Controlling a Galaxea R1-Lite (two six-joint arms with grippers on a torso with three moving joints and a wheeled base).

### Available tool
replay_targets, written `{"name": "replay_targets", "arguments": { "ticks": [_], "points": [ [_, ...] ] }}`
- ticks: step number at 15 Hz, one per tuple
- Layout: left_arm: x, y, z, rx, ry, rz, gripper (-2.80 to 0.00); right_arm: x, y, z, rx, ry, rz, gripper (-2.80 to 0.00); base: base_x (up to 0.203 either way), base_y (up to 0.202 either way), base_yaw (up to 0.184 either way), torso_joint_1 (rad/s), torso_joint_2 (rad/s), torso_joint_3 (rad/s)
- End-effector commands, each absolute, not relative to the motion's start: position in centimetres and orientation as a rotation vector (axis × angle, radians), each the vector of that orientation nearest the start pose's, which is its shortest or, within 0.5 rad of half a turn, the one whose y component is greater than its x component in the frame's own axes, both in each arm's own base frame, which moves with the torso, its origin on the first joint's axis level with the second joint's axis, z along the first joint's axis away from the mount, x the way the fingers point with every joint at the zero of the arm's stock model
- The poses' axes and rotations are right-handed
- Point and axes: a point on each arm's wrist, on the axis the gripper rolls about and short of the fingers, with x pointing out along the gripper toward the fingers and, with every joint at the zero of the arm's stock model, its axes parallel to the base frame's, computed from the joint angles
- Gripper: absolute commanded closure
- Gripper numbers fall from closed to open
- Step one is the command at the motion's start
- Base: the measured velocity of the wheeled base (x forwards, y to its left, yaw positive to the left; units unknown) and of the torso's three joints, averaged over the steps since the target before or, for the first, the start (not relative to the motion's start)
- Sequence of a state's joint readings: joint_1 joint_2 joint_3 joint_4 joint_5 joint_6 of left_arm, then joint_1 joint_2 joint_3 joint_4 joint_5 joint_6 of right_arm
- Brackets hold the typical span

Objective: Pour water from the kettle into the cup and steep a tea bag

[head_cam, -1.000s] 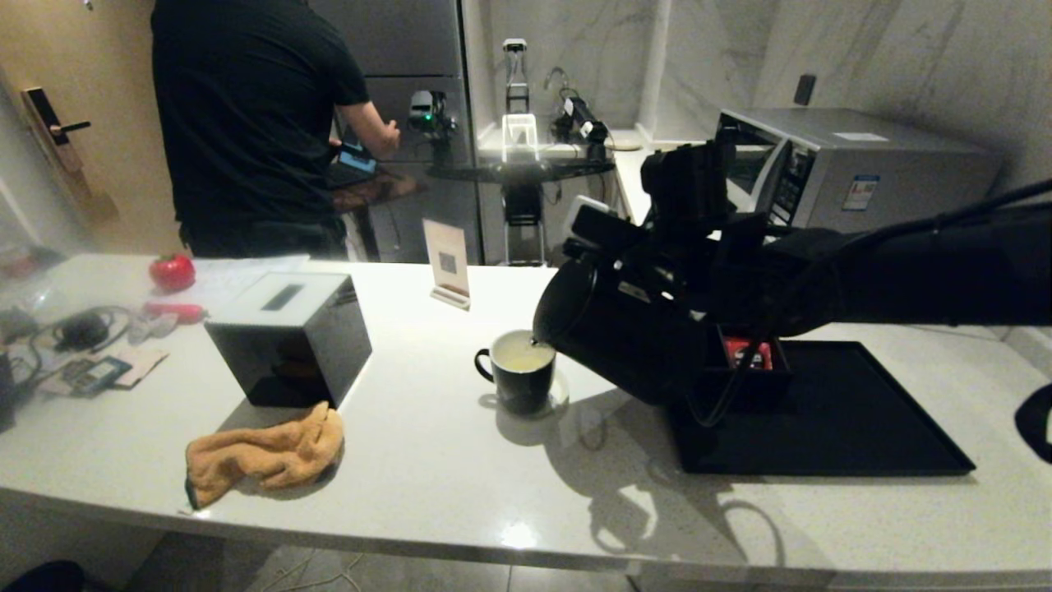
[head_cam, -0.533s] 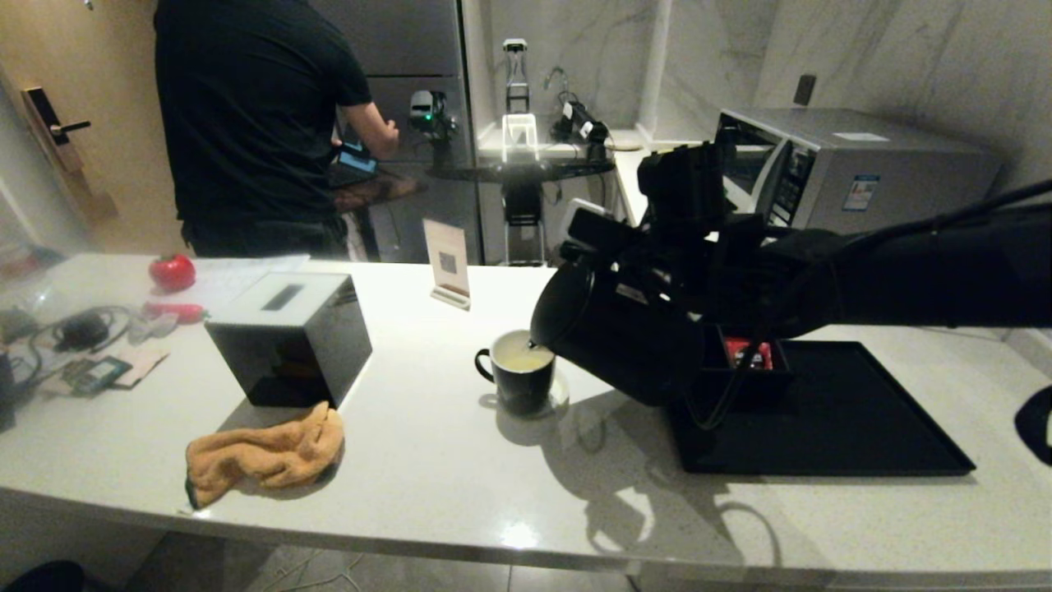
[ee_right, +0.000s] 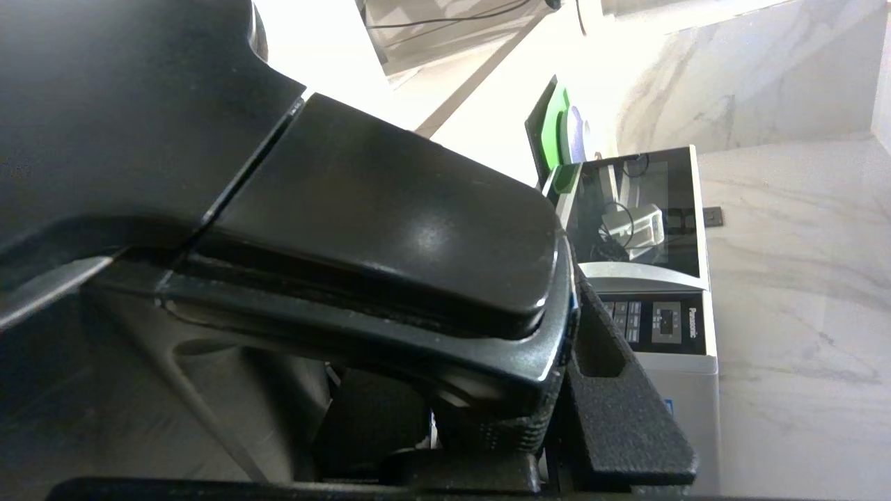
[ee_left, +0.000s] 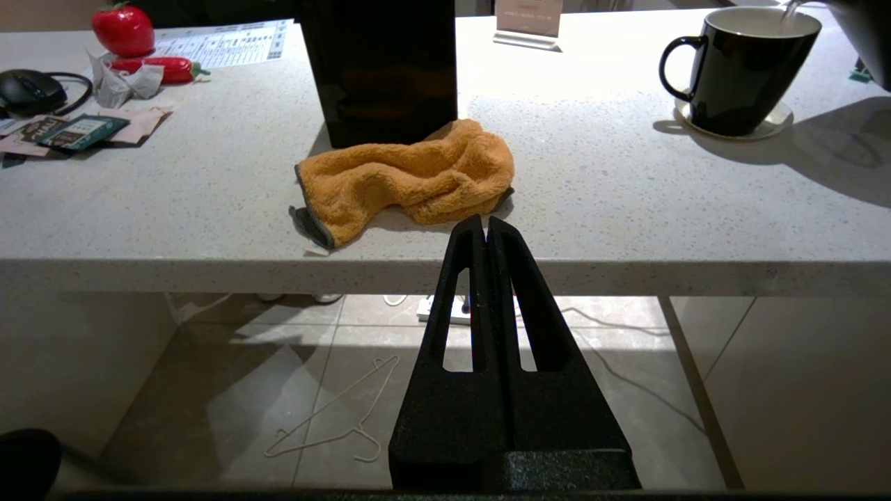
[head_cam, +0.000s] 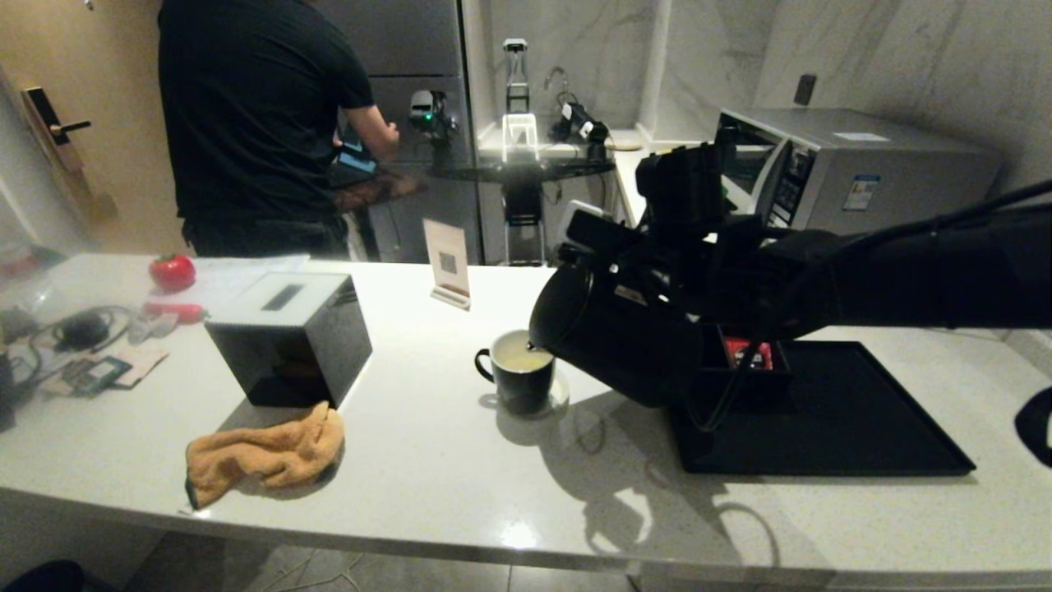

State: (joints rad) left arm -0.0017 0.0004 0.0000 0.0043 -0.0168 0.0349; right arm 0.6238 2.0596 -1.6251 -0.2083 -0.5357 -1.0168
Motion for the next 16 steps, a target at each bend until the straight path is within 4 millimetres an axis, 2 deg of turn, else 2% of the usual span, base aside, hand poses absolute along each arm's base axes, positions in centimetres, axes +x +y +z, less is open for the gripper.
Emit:
{"name": "replay_targets", "arguments": {
  "ticks": [1, 16],
  "points": [
    [-2.28, -0.03, 7.51, 0.035, 0.003, -0.018, 0.0, 35.4, 24.09, 23.73, -1.145, 0.129, 0.176, 0.0, 0.0, 0.0, 0.0, 0.0, 0.0, 0.0],
    [-2.28, -0.03, 7.5, 0.035, 0.004, -0.019, 0.0, 35.22, 24.35, 23.63, -1.154, 0.125, 0.184, 0.0, 0.0, 0.0, 0.0, 0.0, 0.0, 0.0]
  ]
}}
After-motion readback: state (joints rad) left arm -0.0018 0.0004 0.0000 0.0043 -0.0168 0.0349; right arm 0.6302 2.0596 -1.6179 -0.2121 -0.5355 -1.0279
